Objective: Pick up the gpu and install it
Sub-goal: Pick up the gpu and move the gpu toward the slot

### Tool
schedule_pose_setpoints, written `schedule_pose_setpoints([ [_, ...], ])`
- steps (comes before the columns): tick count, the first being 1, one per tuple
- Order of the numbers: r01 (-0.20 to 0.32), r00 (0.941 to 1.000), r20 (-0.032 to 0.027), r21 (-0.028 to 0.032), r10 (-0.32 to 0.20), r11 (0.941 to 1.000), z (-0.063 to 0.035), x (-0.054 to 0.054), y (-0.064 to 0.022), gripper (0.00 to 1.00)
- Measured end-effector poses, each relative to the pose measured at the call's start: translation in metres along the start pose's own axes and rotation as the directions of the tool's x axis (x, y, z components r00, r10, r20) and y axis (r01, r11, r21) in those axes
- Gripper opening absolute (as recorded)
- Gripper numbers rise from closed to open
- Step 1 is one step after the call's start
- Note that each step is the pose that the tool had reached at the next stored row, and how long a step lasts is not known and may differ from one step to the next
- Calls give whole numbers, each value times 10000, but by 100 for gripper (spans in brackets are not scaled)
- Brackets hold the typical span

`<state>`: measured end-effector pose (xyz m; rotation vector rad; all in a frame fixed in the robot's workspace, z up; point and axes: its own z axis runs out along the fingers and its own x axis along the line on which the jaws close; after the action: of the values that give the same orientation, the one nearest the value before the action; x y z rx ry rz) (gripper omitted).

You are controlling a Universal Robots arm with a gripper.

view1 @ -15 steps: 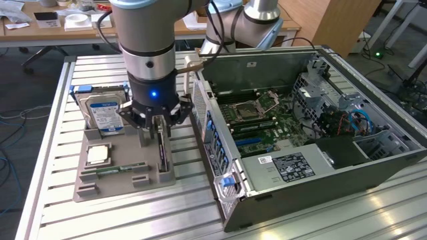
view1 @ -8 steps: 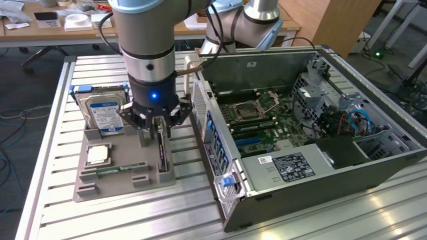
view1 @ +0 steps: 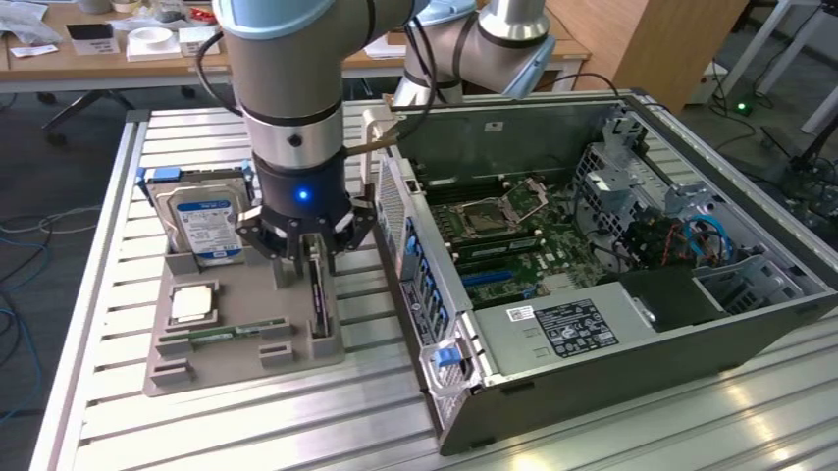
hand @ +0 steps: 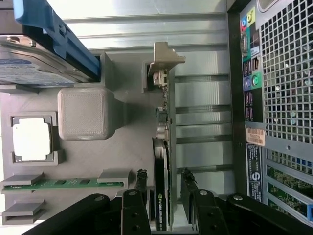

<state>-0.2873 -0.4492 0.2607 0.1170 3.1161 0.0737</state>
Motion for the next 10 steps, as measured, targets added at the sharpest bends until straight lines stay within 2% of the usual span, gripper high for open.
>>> schedule_pose_setpoints([
  [10, 2, 10000, 5, 52, -2, 10000, 128, 3, -3, 41],
])
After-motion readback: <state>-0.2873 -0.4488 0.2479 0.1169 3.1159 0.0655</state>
